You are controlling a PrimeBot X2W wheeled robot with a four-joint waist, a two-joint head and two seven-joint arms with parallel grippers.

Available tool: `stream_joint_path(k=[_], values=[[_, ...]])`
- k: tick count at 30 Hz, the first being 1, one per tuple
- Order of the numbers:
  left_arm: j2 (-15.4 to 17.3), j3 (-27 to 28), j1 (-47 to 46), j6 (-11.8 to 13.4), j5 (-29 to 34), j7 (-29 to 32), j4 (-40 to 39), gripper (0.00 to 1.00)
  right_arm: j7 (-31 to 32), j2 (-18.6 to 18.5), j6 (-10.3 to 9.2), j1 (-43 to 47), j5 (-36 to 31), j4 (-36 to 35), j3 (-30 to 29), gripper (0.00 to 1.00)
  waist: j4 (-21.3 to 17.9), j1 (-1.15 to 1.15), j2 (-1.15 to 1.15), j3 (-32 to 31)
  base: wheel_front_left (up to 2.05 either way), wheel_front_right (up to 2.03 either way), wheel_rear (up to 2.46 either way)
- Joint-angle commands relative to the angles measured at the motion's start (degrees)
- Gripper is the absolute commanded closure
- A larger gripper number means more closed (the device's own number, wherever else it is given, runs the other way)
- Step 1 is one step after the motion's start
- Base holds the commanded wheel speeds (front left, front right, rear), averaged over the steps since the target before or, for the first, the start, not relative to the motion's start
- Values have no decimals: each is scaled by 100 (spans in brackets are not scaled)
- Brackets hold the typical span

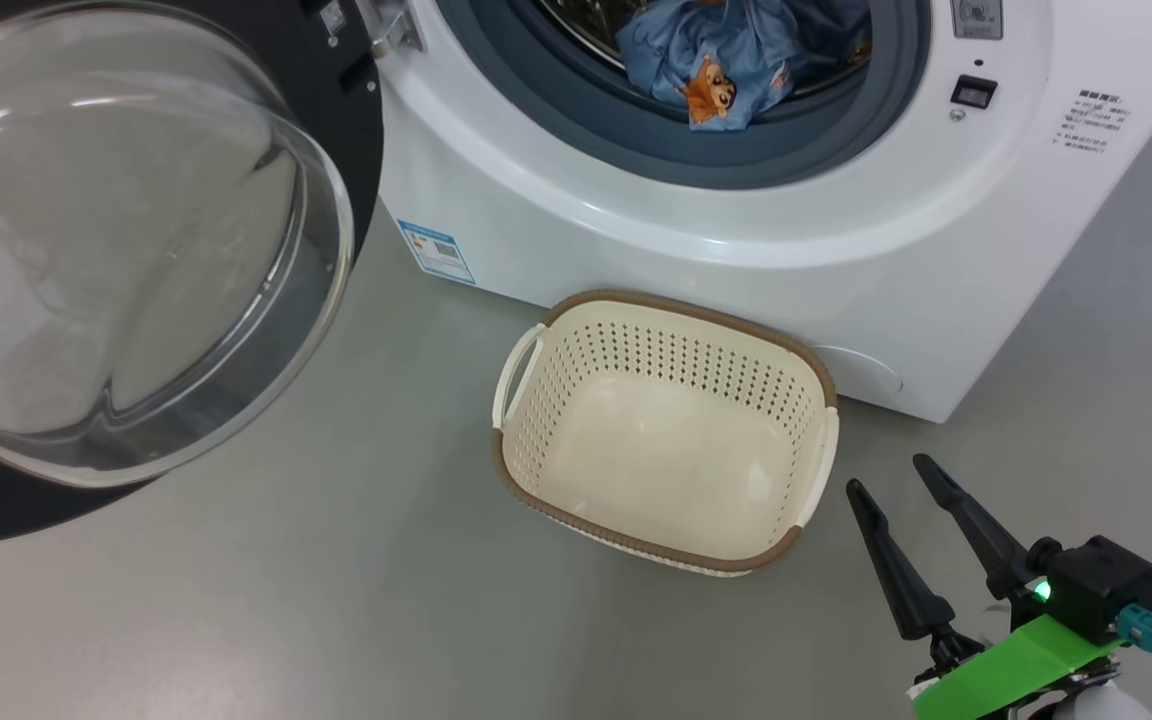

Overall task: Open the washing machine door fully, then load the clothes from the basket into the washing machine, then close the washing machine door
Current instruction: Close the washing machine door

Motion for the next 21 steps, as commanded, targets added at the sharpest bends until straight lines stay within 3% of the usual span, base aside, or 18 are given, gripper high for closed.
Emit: stream_joint_path(k=[1, 10, 21], values=[[524, 94, -199, 2, -72, 171, -1, 100, -46, -84, 42, -167, -77, -143, 74, 0, -22, 0, 0, 91, 0, 0, 0], [606, -152, -483, 2, -368, 887, 442, 100, -46, -150, 42, -269, -105, -149, 87, 0, -33, 0, 0, 285, 0, 0, 0], [651, -325, -546, 2, -533, 1263, 576, 100, -46, -202, 42, -295, -102, -144, 88, 0, -79, 0, 0, 342, 0, 0, 0]])
